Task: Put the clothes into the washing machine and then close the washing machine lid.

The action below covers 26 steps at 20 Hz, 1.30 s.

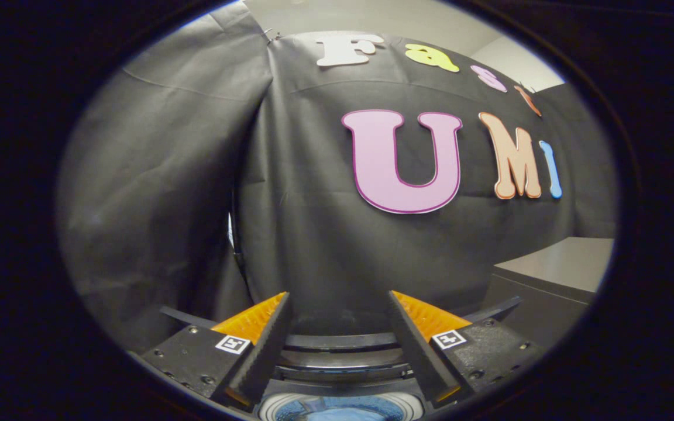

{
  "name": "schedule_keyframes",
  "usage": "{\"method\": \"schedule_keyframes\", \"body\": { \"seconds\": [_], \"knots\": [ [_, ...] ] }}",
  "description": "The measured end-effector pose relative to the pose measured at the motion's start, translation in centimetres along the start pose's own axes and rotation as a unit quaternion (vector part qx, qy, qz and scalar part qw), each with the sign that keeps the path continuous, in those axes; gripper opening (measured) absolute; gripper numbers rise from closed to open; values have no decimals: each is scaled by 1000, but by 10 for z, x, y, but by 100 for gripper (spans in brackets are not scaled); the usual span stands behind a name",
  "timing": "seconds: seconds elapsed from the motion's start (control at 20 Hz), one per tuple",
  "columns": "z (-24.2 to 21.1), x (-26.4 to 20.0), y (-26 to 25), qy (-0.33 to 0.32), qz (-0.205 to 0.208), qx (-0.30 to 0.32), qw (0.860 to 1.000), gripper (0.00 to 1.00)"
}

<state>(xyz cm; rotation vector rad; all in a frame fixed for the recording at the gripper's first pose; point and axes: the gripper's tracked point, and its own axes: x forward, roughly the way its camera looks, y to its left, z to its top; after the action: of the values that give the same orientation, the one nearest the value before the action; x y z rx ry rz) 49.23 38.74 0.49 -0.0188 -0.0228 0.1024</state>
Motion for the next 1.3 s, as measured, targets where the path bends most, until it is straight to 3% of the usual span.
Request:
{"method": "schedule_keyframes", "body": {
  "seconds": [0.7,0.85,1.0,1.3],
  "knots": [
    [-3,0,-1,-8,13,3,1000,97],
    [-10,1,-1,-4,21,27,999,97],
    [-31,8,-13,55,17,83,995,97],
    [-31,0,-12,90,4,70,993,97]
  ]
}}
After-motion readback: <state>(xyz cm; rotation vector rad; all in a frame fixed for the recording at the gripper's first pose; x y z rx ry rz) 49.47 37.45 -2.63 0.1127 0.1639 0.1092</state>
